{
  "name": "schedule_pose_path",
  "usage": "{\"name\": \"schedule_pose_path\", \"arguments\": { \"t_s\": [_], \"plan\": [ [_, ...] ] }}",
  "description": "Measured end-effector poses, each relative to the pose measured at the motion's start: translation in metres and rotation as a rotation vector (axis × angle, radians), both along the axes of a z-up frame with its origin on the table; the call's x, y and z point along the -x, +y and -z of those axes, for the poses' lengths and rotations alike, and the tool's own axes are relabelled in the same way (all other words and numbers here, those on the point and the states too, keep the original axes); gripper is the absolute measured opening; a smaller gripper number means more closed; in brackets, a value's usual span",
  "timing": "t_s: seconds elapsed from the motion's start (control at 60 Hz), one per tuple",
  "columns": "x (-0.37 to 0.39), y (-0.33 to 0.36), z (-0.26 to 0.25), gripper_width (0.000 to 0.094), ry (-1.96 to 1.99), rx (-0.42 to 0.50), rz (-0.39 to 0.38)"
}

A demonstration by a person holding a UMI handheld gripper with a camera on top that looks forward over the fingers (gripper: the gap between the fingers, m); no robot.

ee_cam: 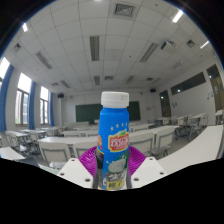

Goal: Pour water

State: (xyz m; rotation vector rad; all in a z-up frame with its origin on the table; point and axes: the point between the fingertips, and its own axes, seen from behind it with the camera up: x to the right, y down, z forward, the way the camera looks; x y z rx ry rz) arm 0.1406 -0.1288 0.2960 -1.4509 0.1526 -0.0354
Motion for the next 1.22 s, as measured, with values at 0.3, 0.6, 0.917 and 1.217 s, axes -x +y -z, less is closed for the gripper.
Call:
{"name": "schedule_pose_path", "arguments": {
  "t_s": [0.3,0.6,0.917,1.217],
  "plan": [
    [-0.016,-0.090,0.128,0.0373,-0.089,0.294,-0.059],
    [-0.016,-0.136,0.128,0.0669,-0.088,0.351,-0.063],
    [0.003,-0.284,0.119,0.0847,0.096,0.373,-0.153],
    [0.037,-0.381,0.129,0.0845,0.102,0.351,-0.217]
  ]
}}
